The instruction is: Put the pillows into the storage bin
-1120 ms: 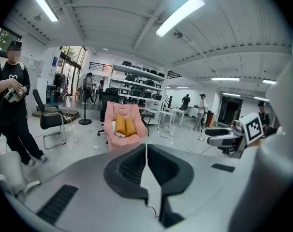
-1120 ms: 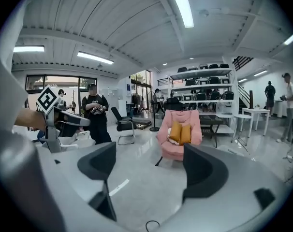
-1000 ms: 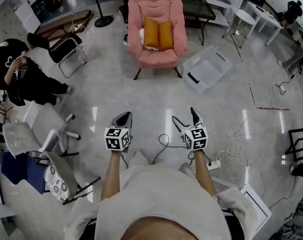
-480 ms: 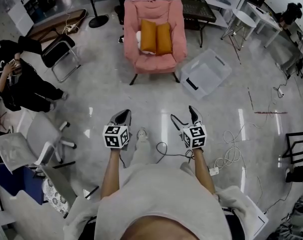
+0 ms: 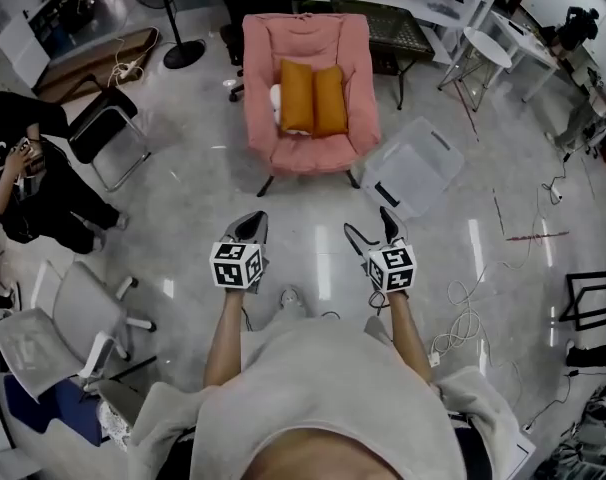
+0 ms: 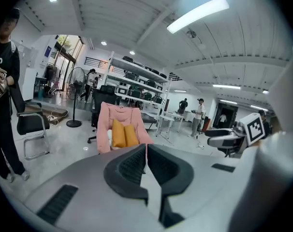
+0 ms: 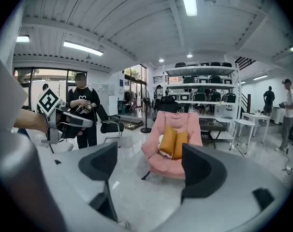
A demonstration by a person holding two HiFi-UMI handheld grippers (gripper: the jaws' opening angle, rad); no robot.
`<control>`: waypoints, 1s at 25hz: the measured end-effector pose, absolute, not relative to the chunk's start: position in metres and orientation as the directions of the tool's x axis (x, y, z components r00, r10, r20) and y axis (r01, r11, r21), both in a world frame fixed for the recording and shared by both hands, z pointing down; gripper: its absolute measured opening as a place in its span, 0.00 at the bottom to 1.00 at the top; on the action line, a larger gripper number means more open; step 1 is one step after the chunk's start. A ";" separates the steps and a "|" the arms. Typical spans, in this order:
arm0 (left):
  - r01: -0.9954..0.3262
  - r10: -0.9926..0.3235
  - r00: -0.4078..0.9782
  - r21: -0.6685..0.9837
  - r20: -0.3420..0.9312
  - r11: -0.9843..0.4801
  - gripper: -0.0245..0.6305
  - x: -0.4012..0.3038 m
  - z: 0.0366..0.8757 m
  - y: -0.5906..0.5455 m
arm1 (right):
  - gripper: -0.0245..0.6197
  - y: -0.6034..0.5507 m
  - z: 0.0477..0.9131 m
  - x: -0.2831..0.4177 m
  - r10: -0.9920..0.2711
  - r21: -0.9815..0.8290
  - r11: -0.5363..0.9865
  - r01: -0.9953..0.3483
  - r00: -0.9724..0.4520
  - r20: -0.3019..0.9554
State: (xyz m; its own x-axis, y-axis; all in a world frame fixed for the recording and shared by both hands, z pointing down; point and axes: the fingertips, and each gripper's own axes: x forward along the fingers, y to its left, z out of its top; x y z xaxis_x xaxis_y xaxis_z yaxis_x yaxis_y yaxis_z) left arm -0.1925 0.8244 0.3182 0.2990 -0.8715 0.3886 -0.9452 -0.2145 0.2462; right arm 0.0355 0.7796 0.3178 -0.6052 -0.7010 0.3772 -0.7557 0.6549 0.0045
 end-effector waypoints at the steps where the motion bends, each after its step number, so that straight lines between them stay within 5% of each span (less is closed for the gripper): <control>1: -0.944 -0.871 0.302 0.248 0.388 -0.217 0.07 -0.200 0.318 0.812 | 0.66 0.768 0.316 0.028 -0.704 0.007 0.652 -0.758 -0.602 0.377; 25: -0.949 -0.845 0.305 0.216 0.440 -0.230 0.06 -0.253 0.342 0.584 | 0.65 0.545 0.361 -0.027 -0.683 -0.054 0.645 -0.762 -0.607 0.407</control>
